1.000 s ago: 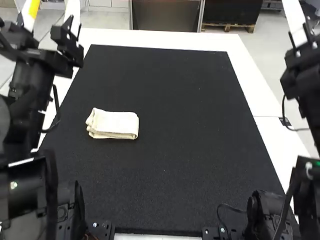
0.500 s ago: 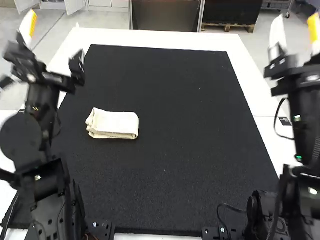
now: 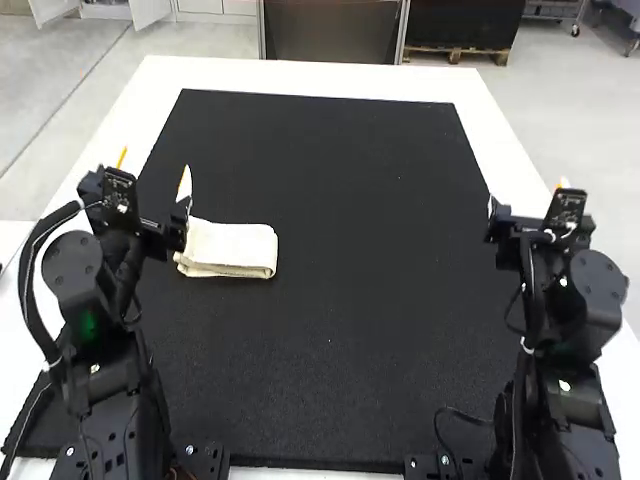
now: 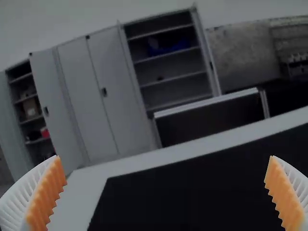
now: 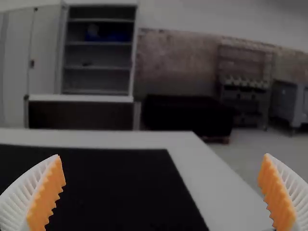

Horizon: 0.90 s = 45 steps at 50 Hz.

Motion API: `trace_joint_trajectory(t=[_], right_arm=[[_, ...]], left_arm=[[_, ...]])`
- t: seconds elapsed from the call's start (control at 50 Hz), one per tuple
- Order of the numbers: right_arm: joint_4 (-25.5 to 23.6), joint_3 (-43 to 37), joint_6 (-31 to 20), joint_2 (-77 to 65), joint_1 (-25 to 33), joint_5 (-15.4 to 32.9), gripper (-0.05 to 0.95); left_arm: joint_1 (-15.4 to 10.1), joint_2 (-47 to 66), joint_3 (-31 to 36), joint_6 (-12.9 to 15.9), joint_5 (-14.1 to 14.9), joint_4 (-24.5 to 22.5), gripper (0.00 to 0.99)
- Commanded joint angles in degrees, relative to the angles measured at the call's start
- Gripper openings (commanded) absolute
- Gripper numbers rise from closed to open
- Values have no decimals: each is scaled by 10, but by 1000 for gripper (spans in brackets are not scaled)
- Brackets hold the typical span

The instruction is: Fold the towel.

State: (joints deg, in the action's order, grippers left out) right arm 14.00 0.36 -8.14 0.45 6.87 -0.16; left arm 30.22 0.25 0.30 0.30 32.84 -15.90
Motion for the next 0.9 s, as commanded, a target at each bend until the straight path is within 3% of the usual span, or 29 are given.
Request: trace_joint_trajectory(t=[0.0,0.04,0.1,0.16,0.28,0.38,0.44,0.52,0.6,0.82,0.88], right_arm=[[-85,-2,-14,-4,8,34,921],[-129,-4,-10,-3,7,28,920],[-131,-4,1,-3,7,-2,920],[-136,-4,1,-3,6,-8,920],[-136,-4,1,-4,6,-9,920],[-136,-3,1,-3,5,-9,920],[-136,-4,1,-3,5,-9,920],[-136,-4,1,-3,5,-9,920],[-136,-4,1,-3,5,-9,920],[-136,-4,1,-3,5,-9,920],[-136,-4,1,-3,5,-9,920]], left_arm=[[-12,-3,-2,12,18,31,931],[-12,-4,-2,13,7,38,902],[-11,-3,-2,12,-1,48,892],[-9,-3,-2,1,-47,55,831],[-5,-3,-2,14,-66,90,813],[-9,-3,-2,31,-189,128,816],[-9,-3,-2,35,-225,131,823],[-10,-3,-2,39,-229,134,838],[-11,-3,-2,39,-227,138,977],[-12,-4,-2,29,-226,137,975],[-28,-3,-2,29,-226,138,975]])
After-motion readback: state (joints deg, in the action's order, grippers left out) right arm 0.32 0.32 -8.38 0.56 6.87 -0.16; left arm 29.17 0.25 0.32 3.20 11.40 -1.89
